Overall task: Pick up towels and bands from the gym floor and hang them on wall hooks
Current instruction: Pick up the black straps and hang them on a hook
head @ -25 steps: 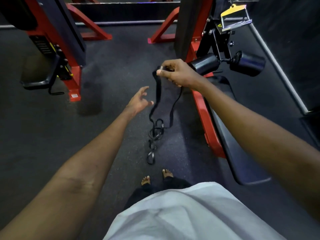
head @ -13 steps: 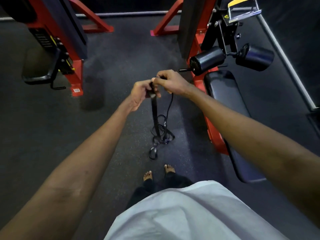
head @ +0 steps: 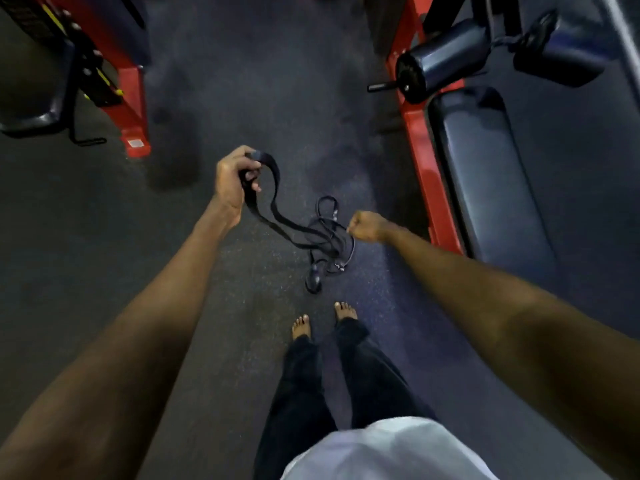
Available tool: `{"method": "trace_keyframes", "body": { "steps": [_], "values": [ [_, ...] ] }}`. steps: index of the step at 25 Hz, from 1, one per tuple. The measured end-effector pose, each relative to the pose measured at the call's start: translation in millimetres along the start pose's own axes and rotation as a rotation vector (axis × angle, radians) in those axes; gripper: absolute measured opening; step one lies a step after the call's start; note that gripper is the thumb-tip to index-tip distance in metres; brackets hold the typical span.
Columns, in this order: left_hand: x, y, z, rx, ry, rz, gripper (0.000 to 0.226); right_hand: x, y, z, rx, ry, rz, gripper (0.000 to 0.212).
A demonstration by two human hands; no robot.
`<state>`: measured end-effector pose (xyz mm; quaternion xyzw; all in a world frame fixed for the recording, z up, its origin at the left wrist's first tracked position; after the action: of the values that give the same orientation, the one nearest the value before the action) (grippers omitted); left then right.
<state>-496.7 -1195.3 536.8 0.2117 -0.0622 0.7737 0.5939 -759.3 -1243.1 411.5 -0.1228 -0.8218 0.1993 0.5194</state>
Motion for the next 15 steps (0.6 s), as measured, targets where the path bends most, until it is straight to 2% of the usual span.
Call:
{"method": "trace_keyframes", "body": {
  "steps": [3,5,7,8,12,15],
  "values": [
    [-22,1,-57,-0.283,-0.062,-0.017,0.017,-43,55,42,0.041,0.097,-0.134,0.035],
    [-37,-5,-95,-0.549,-0.088,0.055,0.028,-69,78,55,0.007,0.121,-0.163,0.028],
    [-54,-16,-134,-0.721,-0.104,0.128,0.029,-96,93,70,-0.013,0.141,-0.175,0.021],
    [-60,-22,-155,-0.742,-0.108,0.149,0.028,-112,104,85,-0.022,0.157,-0.182,0.019],
    [-113,-44,-292,-0.741,-0.107,0.207,0.031,-229,181,172,0.027,0.232,-0.213,0.035],
    [-147,-52,-359,-0.766,0.037,0.257,0.033,-314,233,211,0.132,0.206,-0.241,0.059]
  ]
}}
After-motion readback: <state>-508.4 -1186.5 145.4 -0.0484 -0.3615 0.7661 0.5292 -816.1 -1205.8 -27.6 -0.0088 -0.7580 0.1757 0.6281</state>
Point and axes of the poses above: each hand's wrist, its own x-axis away from the middle knuckle, its own y-axis out of the palm, z = x × y, the point moved 7 cm from there along -x, towards the middle knuckle, and after that the axes turned 10 degrees about -z, right-handed, at the moved point
